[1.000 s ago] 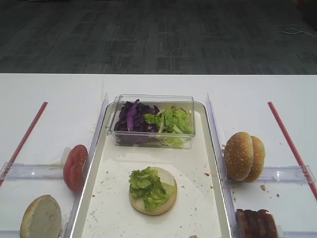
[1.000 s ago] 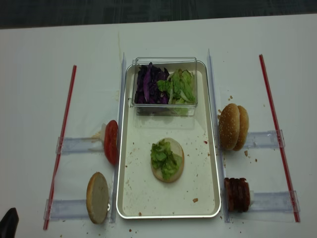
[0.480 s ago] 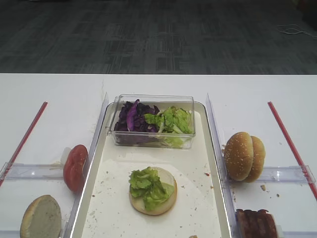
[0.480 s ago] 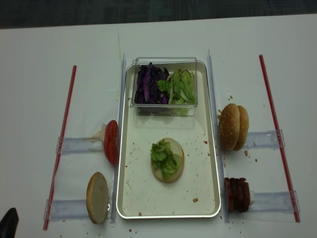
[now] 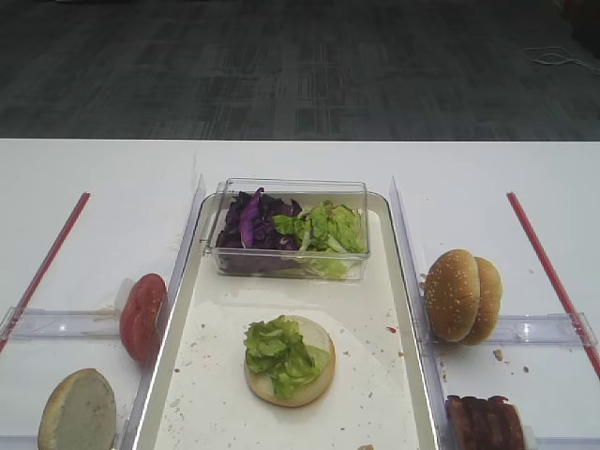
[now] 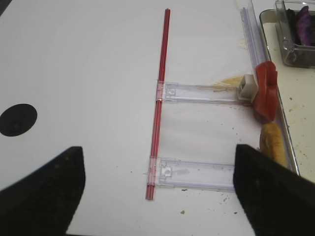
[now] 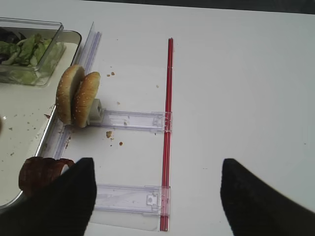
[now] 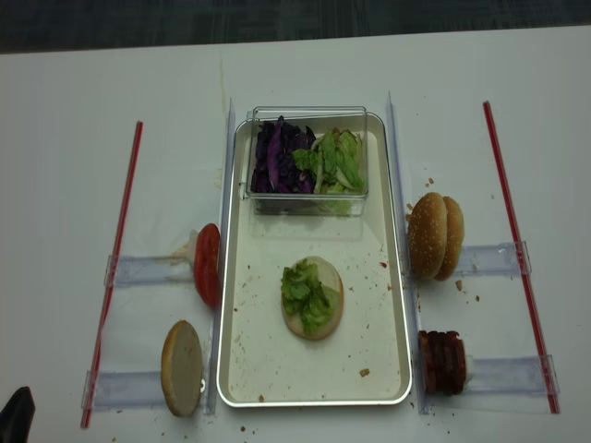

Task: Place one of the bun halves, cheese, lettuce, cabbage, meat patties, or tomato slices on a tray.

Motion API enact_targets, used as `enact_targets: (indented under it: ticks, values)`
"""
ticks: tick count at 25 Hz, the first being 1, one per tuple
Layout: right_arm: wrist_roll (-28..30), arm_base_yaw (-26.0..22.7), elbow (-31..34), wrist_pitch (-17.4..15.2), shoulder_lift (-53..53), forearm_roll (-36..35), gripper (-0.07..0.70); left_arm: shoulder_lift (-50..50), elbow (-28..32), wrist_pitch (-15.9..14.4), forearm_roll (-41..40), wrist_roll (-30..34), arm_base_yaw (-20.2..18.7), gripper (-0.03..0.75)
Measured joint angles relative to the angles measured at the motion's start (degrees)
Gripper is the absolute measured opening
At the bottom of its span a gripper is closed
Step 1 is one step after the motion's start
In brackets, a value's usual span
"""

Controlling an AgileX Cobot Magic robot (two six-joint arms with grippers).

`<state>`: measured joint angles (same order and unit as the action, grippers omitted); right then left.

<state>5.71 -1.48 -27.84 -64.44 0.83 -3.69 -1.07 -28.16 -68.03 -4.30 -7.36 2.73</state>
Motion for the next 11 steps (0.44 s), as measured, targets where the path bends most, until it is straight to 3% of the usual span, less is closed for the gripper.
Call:
enact_targets:
  ticks: [11]
  values:
    - [0.09, 0.00, 0.00, 0.22, 0.08, 0.00, 0.561, 0.00, 0.00, 0.00, 0.00, 0.00, 0.00, 0.599]
